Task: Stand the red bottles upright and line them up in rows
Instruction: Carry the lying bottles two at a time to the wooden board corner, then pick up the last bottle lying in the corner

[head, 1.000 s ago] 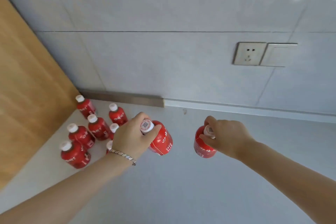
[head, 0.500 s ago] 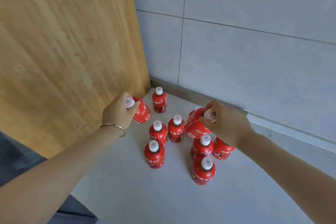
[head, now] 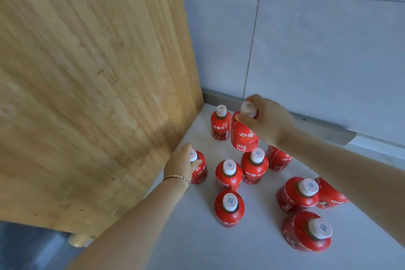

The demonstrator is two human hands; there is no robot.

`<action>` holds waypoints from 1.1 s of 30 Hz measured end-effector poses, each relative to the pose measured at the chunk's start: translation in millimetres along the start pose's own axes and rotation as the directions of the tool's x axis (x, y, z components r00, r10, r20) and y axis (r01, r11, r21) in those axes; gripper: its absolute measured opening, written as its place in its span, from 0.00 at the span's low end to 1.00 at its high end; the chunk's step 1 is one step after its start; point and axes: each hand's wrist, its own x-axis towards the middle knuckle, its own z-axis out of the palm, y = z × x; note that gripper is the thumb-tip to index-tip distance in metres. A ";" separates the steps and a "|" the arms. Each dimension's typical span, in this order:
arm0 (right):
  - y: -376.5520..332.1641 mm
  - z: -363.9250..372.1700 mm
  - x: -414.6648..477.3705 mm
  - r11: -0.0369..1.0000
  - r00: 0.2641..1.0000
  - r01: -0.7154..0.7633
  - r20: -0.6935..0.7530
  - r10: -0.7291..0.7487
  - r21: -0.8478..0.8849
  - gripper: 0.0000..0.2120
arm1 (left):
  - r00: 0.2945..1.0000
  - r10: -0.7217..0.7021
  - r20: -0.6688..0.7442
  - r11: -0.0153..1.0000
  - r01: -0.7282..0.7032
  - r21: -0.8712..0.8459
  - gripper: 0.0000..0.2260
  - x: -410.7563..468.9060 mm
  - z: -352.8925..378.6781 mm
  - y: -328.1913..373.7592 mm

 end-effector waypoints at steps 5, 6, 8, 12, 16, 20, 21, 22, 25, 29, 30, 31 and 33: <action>-7.1 60.0 38.2 0.987 0.977 -0.046 0.197 0.076 -0.156 0.19 | 1.000 -0.022 -0.017 0.998 0.022 0.050 0.14 3.4 2.4 4.5; -3.8 72.6 38.2 0.985 0.967 -0.070 0.231 0.106 -0.160 0.18 | 1.000 -0.019 -0.020 0.998 0.020 0.060 0.15 3.7 3.4 4.2; 4.2 93.5 33.2 0.983 0.945 -0.144 0.277 0.171 -0.115 0.18 | 1.000 -0.012 -0.024 0.995 0.015 0.097 0.16 4.8 5.4 3.6; 18.8 95.6 19.2 0.975 0.919 -0.210 0.328 0.221 -0.069 0.20 | 1.000 -0.027 0.002 0.986 0.026 0.167 0.18 4.9 9.3 4.2; 36.4 53.4 9.5 0.974 0.871 -0.087 0.459 0.177 -0.210 0.18 | 0.991 -0.062 0.118 0.945 0.020 0.326 0.18 3.7 0.6 13.7; 63.2 -2.0 -6.2 0.968 0.893 -0.089 0.411 0.182 -0.235 0.16 | 0.982 -0.013 0.186 0.822 -0.095 0.561 0.19 6.3 -20.9 56.0; 72.7 -15.5 -14.3 0.964 0.895 -0.107 0.399 0.199 -0.243 0.16 | 0.985 0.057 0.165 0.823 -0.140 0.550 0.17 5.6 -25.3 74.9; 83.5 -28.7 -24.3 0.959 0.894 -0.119 0.392 0.216 -0.257 0.16 | 0.981 0.129 0.148 0.835 -0.188 0.516 0.16 3.7 -27.7 95.3; 124.5 -71.4 -66.8 0.937 0.882 -0.184 0.371 0.291 -0.297 0.16 | 0.936 0.296 0.188 0.855 -0.348 0.385 0.13 -11.8 -19.0 164.2; 201.2 -124.1 -145.2 0.865 0.806 -0.376 0.343 0.482 -0.332 0.16 | 0.803 0.430 0.413 0.754 -0.571 0.324 0.12 -58.3 32.8 254.7; 222.9 -135.2 -168.0 0.838 0.781 -0.430 0.326 0.532 -0.337 0.16 | 0.758 0.457 0.465 0.720 -0.622 0.307 0.11 -71.9 50.8 275.5; 245.1 -145.8 -192.6 0.807 0.754 -0.480 0.309 0.580 -0.345 0.16 | 0.712 0.478 0.514 0.686 -0.668 0.288 0.11 -86.8 69.3 296.4; 288.3 -165.9 -243.7 0.747 0.697 -0.562 0.284 0.659 -0.355 0.17 | 0.619 0.502 0.604 0.618 -0.745 0.250 0.08 -116.7 109.1 335.4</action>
